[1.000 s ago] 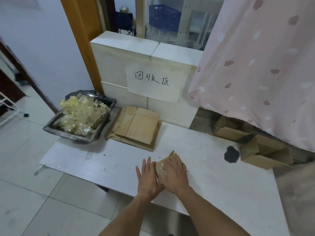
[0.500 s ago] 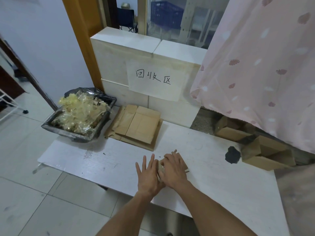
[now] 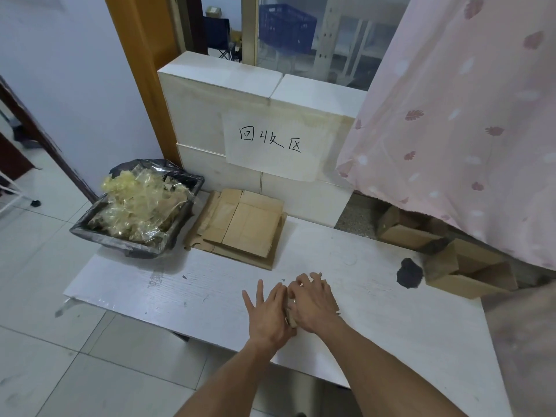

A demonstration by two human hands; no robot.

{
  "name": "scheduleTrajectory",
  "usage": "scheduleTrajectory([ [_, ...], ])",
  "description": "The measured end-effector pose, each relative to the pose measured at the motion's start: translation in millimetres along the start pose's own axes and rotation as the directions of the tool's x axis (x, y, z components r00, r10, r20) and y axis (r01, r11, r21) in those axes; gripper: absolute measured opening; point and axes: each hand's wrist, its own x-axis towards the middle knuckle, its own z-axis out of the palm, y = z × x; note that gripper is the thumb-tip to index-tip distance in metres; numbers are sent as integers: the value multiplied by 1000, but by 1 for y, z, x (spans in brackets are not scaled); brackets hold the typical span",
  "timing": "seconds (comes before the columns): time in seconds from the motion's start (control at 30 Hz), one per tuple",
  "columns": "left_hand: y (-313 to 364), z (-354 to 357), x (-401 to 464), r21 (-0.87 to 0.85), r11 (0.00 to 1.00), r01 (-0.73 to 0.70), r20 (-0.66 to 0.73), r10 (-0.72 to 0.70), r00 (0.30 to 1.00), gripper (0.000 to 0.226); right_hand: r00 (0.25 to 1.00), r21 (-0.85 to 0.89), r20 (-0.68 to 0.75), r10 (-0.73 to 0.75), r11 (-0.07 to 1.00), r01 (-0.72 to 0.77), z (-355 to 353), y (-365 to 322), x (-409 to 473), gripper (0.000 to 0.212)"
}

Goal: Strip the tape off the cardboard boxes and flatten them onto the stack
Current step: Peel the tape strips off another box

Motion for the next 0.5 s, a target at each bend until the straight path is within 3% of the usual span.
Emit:
scheduleTrajectory([
  [0.2, -3, -2, 6, 24, 1000, -4, 33, 4, 999, 95, 999, -69, 37, 29, 997, -26, 3, 2, 2, 34],
  [0.4, -6, 1, 12, 30, 999, -25, 39, 23, 999, 98, 992, 114, -55, 109, 988, -103, 11, 8, 3, 38],
  [0.5, -5, 2, 11, 36, 999, -27, 35, 26, 999, 99, 994, 103, -63, 91, 991, -84, 10, 10, 4, 33],
])
